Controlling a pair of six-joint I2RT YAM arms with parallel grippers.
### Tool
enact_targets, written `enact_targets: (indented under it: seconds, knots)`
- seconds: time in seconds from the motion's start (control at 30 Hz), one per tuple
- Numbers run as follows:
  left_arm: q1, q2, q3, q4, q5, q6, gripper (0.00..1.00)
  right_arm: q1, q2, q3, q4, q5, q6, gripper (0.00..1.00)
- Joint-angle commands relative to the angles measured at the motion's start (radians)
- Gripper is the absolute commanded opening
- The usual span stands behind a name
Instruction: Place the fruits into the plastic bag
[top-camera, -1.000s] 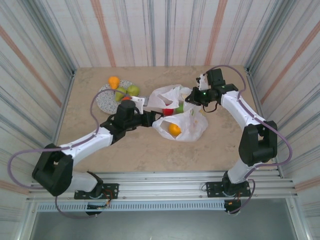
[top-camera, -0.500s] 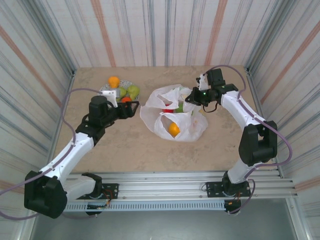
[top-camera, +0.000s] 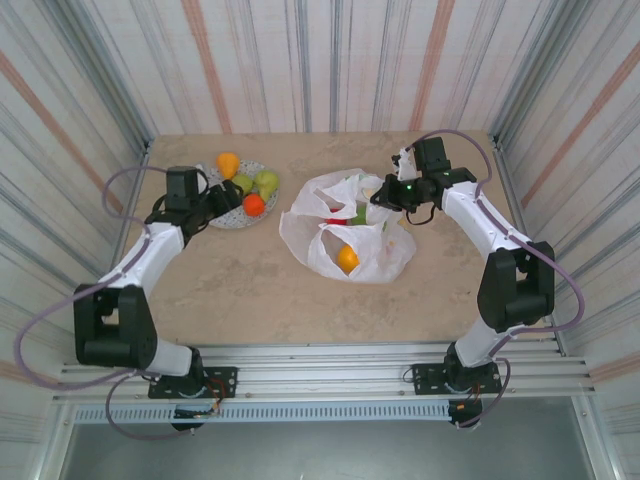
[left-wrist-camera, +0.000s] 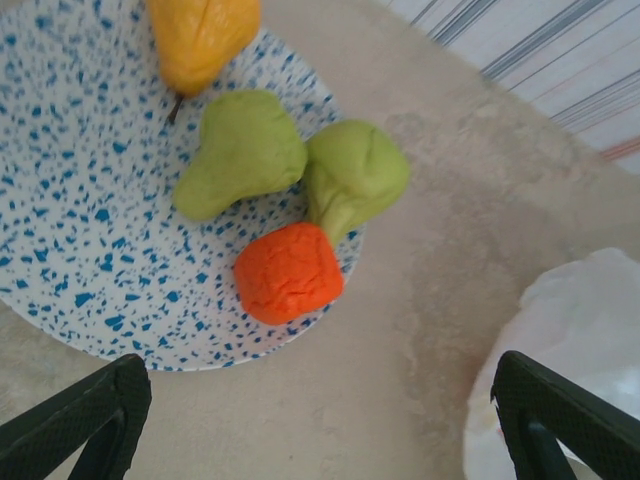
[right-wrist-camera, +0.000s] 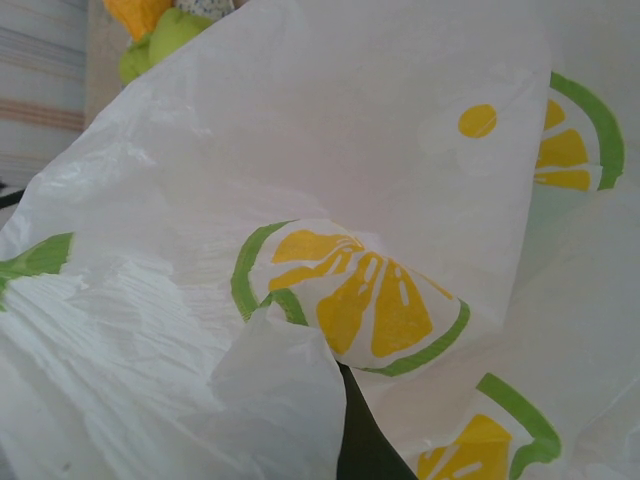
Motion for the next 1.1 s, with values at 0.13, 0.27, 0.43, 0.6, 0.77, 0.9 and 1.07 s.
enact_targets:
  seconds: [0.13, 0.27, 0.43, 0.6, 0.77, 0.9, 1.07]
  knots:
    - [-0.039, 0.201, 0.115, -0.008, -0.007, -0.028, 0.93, 0.002, -0.006, -0.011, -0.019, -0.021, -0.021, 0.00]
    - [-0.056, 0.300, 0.175, 0.000, 0.000, -0.032, 0.93, 0.004, -0.007, -0.012, -0.019, -0.023, -0.021, 0.00]
    - [-0.073, 0.383, 0.222, 0.004, -0.010, -0.045, 0.93, 0.004, -0.014, -0.024, -0.014, -0.022, -0.019, 0.00]
    - [-0.088, 0.434, 0.256, 0.007, -0.025, -0.051, 0.93, 0.004, -0.018, -0.037, -0.005, -0.024, -0.015, 0.00]
    - [-0.092, 0.475, 0.276, 0.006, -0.035, -0.057, 0.92, 0.005, -0.021, -0.044, -0.004, -0.021, -0.013, 0.00]
    - [-0.092, 0.499, 0.285, 0.007, -0.036, -0.059, 0.93, 0.007, -0.019, -0.044, -0.002, -0.023, -0.013, 0.00]
    - [-0.092, 0.515, 0.289, 0.014, -0.033, -0.060, 0.92, 0.010, -0.010, -0.043, -0.001, -0.023, -0.011, 0.00]
